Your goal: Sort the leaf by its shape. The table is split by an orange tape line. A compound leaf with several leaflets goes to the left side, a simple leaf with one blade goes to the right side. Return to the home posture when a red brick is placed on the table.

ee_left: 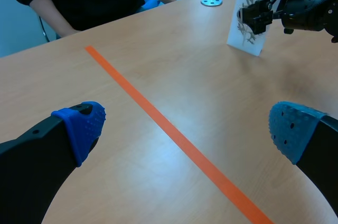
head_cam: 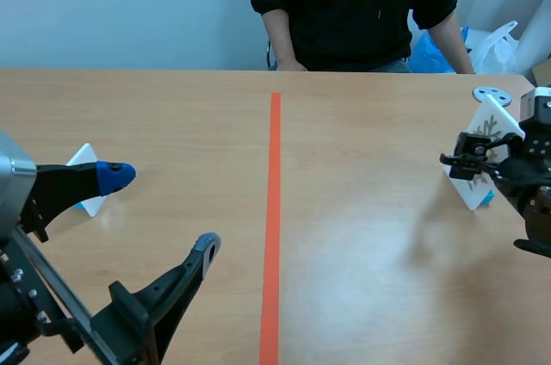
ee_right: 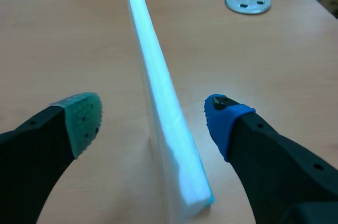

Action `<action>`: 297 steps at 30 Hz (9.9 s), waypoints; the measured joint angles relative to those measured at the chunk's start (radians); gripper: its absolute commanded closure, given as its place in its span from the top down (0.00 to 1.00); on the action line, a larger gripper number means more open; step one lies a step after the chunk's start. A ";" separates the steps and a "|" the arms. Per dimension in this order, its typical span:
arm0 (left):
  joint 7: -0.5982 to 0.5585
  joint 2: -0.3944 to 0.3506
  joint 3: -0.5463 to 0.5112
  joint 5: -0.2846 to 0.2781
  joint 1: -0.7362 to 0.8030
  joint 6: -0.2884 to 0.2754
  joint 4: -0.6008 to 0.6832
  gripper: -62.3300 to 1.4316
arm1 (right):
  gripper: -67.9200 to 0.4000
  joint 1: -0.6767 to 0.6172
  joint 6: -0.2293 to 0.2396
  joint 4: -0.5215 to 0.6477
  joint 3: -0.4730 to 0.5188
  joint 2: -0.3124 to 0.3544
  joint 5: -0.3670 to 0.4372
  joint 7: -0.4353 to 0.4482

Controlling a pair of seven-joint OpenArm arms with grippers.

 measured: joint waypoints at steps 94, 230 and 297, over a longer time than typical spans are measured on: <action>0.168 0.000 -0.009 -0.102 0.050 0.027 0.042 1.00 | 1.00 -1.075 0.414 1.157 0.233 0.159 0.171 -0.071; 0.157 0.000 -0.009 -0.090 0.050 0.027 0.042 1.00 | 0.28 -0.348 0.013 0.301 0.018 -0.035 -0.064 -0.084; 0.204 0.000 -0.071 -0.112 0.056 0.029 0.096 1.00 | 1.00 -1.072 0.451 1.239 0.377 0.093 0.167 -0.155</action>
